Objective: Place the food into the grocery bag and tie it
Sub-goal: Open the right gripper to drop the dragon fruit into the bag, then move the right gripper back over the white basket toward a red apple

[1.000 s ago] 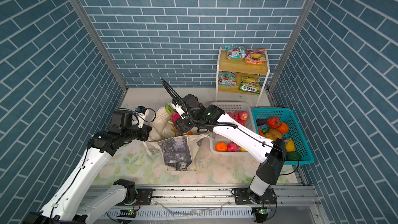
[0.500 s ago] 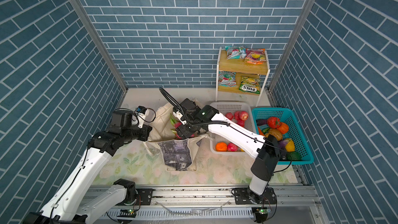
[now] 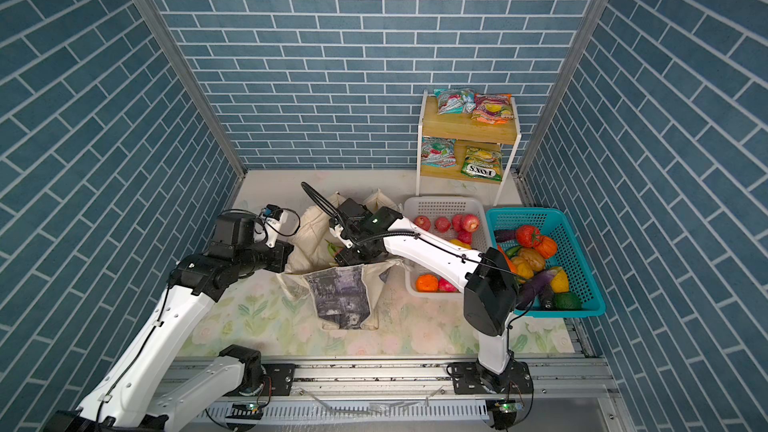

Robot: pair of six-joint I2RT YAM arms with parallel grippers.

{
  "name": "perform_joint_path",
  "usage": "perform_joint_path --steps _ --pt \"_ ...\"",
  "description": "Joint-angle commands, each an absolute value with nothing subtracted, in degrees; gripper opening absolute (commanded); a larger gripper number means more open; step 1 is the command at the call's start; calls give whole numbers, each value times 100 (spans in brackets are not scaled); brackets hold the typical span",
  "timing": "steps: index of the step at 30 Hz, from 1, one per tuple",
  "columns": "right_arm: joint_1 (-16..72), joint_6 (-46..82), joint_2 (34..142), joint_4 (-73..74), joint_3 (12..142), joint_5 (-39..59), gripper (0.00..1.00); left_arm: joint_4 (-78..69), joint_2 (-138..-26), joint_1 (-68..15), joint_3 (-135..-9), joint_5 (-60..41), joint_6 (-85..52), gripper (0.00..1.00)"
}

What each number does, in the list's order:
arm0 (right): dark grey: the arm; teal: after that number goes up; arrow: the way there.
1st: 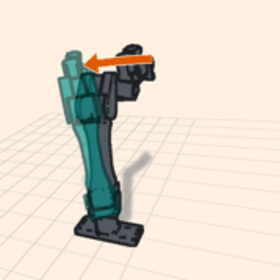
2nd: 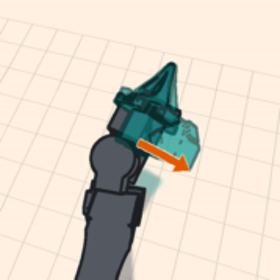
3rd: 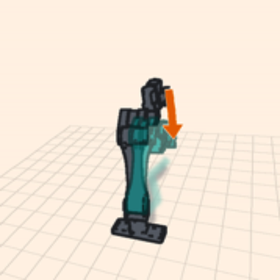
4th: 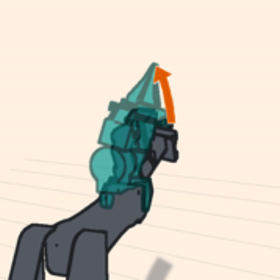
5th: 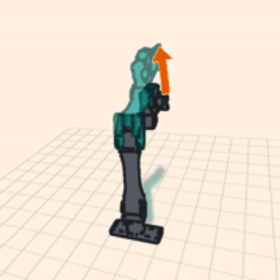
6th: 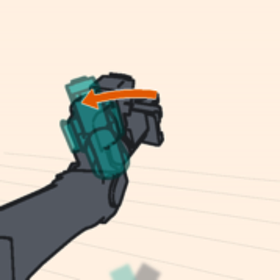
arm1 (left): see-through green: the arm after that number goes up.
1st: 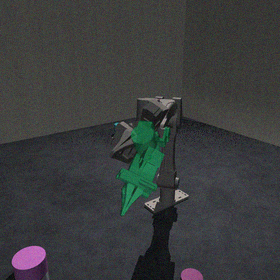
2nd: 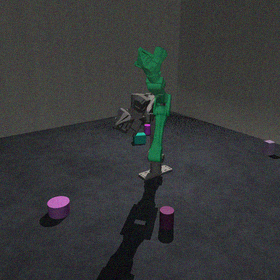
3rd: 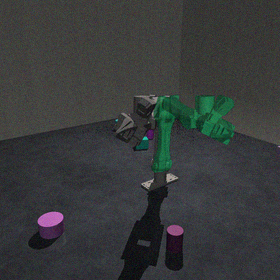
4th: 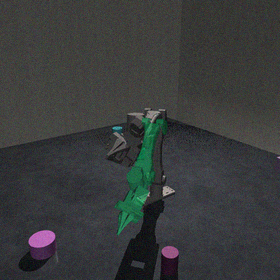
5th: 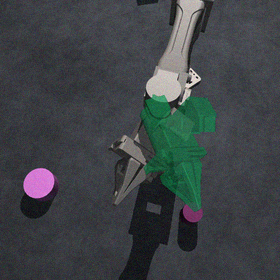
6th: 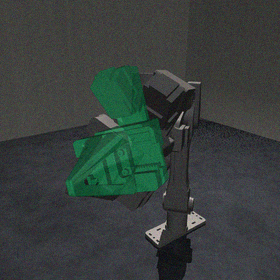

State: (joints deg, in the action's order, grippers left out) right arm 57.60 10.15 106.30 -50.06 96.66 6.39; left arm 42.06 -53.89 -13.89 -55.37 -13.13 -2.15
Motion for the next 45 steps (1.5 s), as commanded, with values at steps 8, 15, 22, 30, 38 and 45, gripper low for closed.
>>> perform_joint_path --steps 8,15,22,30,38,45 --pt "5783 1029 10213 -4037 9036 123 99 4071 -5304 -1362 -5493 -1292 -229 0" --pt "5779 984 9487 -4074 9271 -501 99 4074 -5290 -1362 -5484 -1266 -228 0" --pt "5781 1081 8203 -3760 9289 -1567 99 4077 -5314 -1362 -5484 -1239 -220 0" --pt "5202 1573 6793 -3266 8191 -3264 98 4085 -5346 -1362 -5484 -1213 -220 0" --pt "3418 3155 6255 -3731 6879 -2966 94 4078 -5346 -1362 -5476 -1213 -229 0" --pt "2280 4250 6284 -3579 6041 -2140 92 4084 -5348 -1362 -5476 -1230 -229 0"
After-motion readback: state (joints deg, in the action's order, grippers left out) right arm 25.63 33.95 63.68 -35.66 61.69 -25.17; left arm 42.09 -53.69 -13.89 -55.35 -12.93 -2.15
